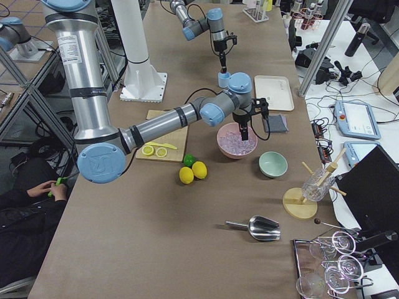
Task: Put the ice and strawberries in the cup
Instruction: 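Open the left gripper to drop the strawberry into the cup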
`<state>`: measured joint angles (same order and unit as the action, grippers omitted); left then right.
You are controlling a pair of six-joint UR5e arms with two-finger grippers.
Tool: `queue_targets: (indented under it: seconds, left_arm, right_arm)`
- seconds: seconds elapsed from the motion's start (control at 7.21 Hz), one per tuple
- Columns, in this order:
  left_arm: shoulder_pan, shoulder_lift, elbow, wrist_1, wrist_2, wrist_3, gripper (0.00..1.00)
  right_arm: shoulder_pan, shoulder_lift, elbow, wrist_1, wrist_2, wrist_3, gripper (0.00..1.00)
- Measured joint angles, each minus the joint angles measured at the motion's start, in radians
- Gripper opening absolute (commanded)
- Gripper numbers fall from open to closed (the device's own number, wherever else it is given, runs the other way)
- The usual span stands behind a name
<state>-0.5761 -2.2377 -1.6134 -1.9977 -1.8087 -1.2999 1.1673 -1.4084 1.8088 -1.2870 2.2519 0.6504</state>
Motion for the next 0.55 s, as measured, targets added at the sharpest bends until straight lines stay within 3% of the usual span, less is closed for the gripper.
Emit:
queue_targets:
  seconds: [0.14,0.55]
  left_arm:
    - [-0.002,0.000,0.020,-0.017,0.001,0.000,0.97]
    - [-0.007,0.001,0.017,-0.026,-0.002,-0.001,0.98]
  right_arm:
    - [0.000,0.000,0.000,0.000,0.000,0.000,0.99]
    - [0.000,0.003,0.000,0.000,0.001,-0.001,0.99]
